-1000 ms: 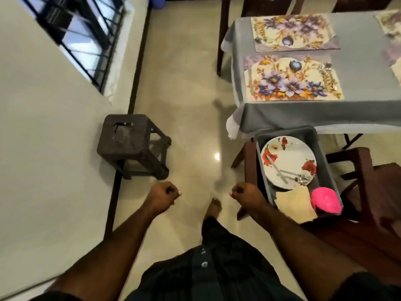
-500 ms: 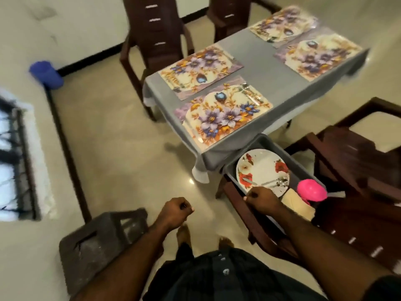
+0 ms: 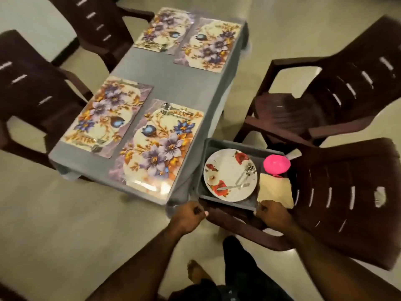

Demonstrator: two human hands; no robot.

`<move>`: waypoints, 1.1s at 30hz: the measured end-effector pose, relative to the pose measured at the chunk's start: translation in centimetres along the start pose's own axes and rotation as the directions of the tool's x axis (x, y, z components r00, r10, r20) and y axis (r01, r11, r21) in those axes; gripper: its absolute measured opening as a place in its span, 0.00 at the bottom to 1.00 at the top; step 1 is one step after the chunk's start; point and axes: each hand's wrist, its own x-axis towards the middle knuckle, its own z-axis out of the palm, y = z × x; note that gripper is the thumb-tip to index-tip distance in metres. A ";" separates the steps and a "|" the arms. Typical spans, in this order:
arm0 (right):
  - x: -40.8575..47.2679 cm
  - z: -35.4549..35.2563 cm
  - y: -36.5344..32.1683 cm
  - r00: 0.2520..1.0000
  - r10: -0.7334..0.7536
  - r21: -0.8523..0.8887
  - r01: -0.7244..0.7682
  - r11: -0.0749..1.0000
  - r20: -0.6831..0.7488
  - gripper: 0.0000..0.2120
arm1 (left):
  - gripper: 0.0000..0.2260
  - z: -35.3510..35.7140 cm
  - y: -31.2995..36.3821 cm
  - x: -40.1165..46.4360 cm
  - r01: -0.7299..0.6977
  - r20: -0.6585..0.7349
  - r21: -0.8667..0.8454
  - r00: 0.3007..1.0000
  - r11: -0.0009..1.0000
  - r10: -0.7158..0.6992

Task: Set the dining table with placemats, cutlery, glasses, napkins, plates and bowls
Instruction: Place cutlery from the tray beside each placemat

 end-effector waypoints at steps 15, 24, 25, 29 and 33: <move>20.9 4.7 -2.5 0.954 -0.262 -0.333 0.296 0.895 0.144 0.17 | 0.05 3.2 3.8 19.5 0.222 0.038 -0.262 0.975 0.939 -0.220; 27.2 11.4 -0.3 0.869 -0.429 -0.557 0.490 0.671 0.247 0.31 | 0.05 3.6 3.5 28.2 0.355 0.090 -0.390 0.933 0.850 -0.348; 27.2 11.7 -0.3 0.858 -0.454 -0.557 0.504 0.660 0.239 0.30 | 0.05 3.5 3.6 28.6 0.360 0.089 -0.410 0.930 0.838 -0.356; 26.6 12.4 -0.1 0.850 -0.497 -0.538 0.505 0.674 0.175 0.19 | 0.06 3.4 2.7 29.7 0.367 0.066 -0.413 0.925 0.833 -0.375; 26.8 11.4 -0.8 0.853 -0.515 -0.463 0.493 0.737 0.089 0.21 | 0.06 3.0 2.4 30.2 0.363 0.056 -0.405 0.926 0.839 -0.374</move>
